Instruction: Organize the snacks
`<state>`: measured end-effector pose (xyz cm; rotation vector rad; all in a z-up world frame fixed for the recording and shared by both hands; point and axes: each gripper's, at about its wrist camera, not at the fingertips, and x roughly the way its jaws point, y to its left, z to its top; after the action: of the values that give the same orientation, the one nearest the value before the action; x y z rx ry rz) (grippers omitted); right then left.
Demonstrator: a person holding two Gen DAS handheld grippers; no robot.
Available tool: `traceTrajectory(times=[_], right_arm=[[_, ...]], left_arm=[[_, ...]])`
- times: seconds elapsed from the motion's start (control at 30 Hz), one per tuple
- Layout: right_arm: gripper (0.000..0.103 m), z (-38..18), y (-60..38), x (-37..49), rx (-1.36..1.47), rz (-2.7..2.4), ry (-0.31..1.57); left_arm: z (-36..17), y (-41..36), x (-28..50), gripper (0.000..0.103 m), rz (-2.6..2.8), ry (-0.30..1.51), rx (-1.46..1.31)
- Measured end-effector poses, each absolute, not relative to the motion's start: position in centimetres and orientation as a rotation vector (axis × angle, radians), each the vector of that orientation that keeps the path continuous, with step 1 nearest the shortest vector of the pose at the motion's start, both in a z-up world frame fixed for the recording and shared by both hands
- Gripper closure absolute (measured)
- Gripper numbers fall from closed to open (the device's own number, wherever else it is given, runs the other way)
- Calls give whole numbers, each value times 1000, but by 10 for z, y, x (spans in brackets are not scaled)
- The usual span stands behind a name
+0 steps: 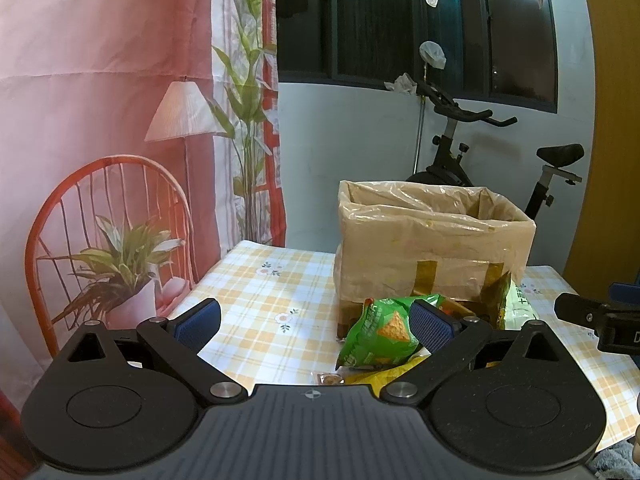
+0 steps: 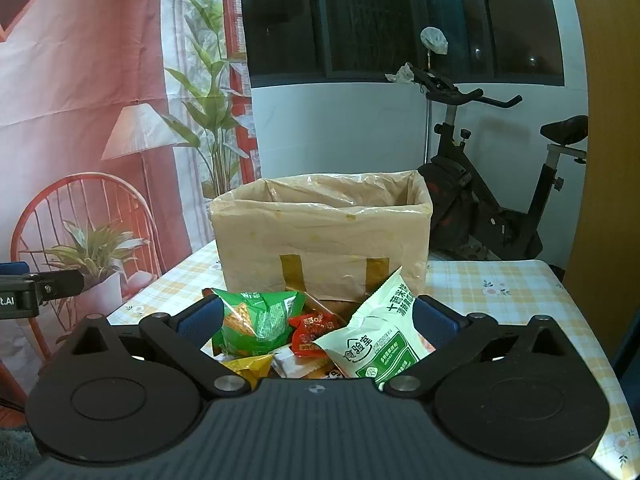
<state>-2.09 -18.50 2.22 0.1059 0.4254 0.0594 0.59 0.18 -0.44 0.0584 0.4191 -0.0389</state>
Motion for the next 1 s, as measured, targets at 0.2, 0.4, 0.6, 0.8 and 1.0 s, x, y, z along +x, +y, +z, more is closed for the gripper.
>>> traceTrajectory(times=[0.2, 0.4, 0.6, 0.8, 1.0], right_arm=[[1, 22, -185, -21, 106, 60, 426], [1, 22, -186, -21, 107, 61, 426], [1, 21, -186, -20, 108, 61, 429], [1, 20, -187, -20, 112, 62, 432], [1, 18, -188, -20, 116, 61, 436]], left_arm=[[-6, 1, 6, 2, -38, 422, 58], [-6, 1, 7, 2, -37, 424, 54], [-7, 2, 7, 2, -39, 428, 53], [-8, 2, 7, 2, -41, 433, 50], [-9, 2, 7, 2, -43, 436, 51]])
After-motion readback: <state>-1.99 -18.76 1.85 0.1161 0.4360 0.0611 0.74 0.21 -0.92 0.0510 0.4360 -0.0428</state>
